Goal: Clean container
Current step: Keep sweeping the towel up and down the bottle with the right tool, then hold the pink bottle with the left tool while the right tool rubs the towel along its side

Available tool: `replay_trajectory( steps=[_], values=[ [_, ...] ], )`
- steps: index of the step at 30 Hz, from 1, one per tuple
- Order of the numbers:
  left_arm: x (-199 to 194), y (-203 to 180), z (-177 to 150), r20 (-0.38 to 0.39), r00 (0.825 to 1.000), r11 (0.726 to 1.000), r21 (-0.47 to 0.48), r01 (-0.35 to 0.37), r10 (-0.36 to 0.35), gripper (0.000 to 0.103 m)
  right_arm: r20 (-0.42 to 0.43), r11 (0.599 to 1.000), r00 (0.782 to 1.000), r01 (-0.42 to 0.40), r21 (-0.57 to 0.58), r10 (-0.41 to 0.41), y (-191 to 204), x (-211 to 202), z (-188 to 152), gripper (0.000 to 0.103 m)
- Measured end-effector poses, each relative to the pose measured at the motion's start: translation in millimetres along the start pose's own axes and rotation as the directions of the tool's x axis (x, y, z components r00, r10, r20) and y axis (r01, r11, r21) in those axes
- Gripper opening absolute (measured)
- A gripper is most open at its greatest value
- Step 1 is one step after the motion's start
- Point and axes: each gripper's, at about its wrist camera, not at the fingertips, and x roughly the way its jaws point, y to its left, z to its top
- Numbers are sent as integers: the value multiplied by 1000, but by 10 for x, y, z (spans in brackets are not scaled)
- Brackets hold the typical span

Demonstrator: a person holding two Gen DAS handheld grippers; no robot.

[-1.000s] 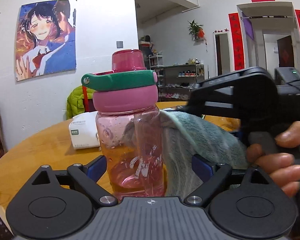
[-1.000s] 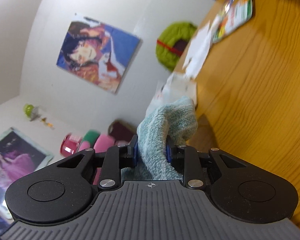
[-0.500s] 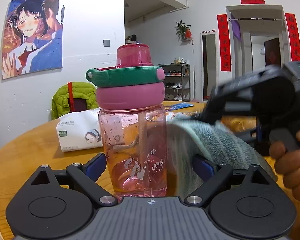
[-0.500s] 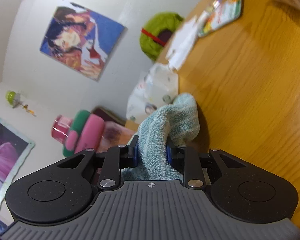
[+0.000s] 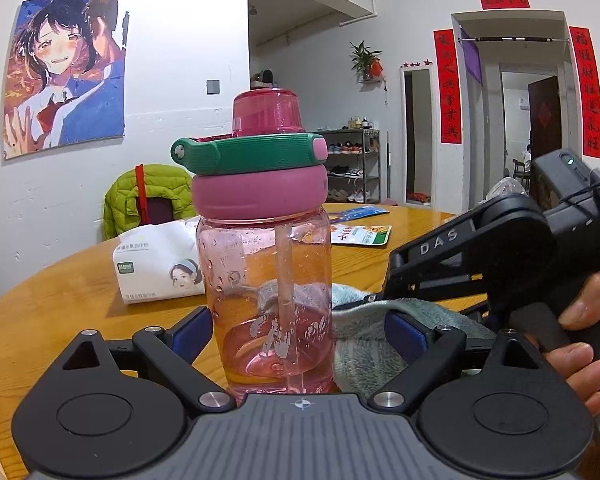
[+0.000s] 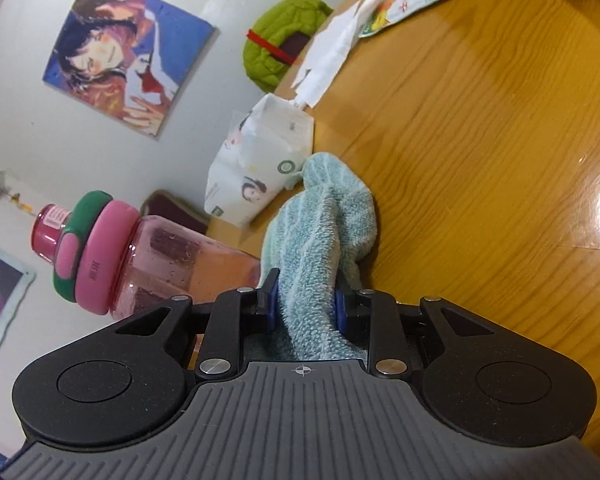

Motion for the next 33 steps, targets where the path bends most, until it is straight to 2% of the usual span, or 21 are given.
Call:
replay_trajectory(
  steps=[1,2,4,6,7,8,9,12,14,16,18,20,22,24,27,28,33],
  values=[
    [0,-3,1,-1,1000,1000,2,-1,1,91,29,1000,999,-22,-11,23,24,-45,0,29],
    [1,-5,2,-2,1000,1000,3,-2,2,91,74,997,994,-77,-20,78,48,-116,2,29],
    [1,-10,4,-3,1000,1000,6,-3,3,91,151,982,971,-183,-43,187,92,-251,6,29],
    [2,-15,6,-5,1000,1000,10,-5,5,91,176,961,945,-269,-57,275,116,-335,12,30],
    [5,-19,5,-5,1000,1000,14,-7,7,91,167,959,945,-277,-56,282,122,-337,9,30],
    [9,-23,2,-6,1000,1000,19,-9,9,91,152,961,949,-271,-51,276,123,-322,7,30],
    [10,-28,0,-7,1000,1000,24,-9,9,91,128,971,963,-235,-36,238,107,-280,11,30],
    [8,-41,-4,-7,1000,1000,29,-7,7,91,25,997,997,-74,8,73,17,-131,26,30],
    [7,-34,-4,-8,1000,1000,27,-5,5,91,-18,1000,1000,6,4,-6,-18,-37,8,30],
    [1,-31,2,-13,1000,1000,17,-4,4,90,-12,1000,1000,21,-23,-21,24,-36,7,30],
    [-10,-30,10,-21,1000,1000,-3,-7,7,91,31,998,999,21,-53,-20,75,-79,4,30],
    [-56,-51,27,-18,999,999,-32,-28,27,91,112,998,994,-10,-63,17,108,-129,19,30],
    [-103,-85,44,-7,999,998,-45,-39,38,91,198,997,978,-52,-59,63,105,-161,50,30],
    [-98,-131,36,-7,1000,1000,-18,-16,15,90,233,992,965,-115,-49,123,61,-138,121,30],
    [-53,-117,23,-20,1000,1000,-8,-12,12,90,137,973,966,-227,38,220,-38,4,179,30],
    [-49,-91,28,-18,1000,1000,-10,-5,5,90,109,970,967,-238,57,231,-42,42,182,30],
    [-14,69,64,-15,999,998,-47,37,-38,90,11,984,984,-180,17,180,63,-83,156,30]
  ],
)
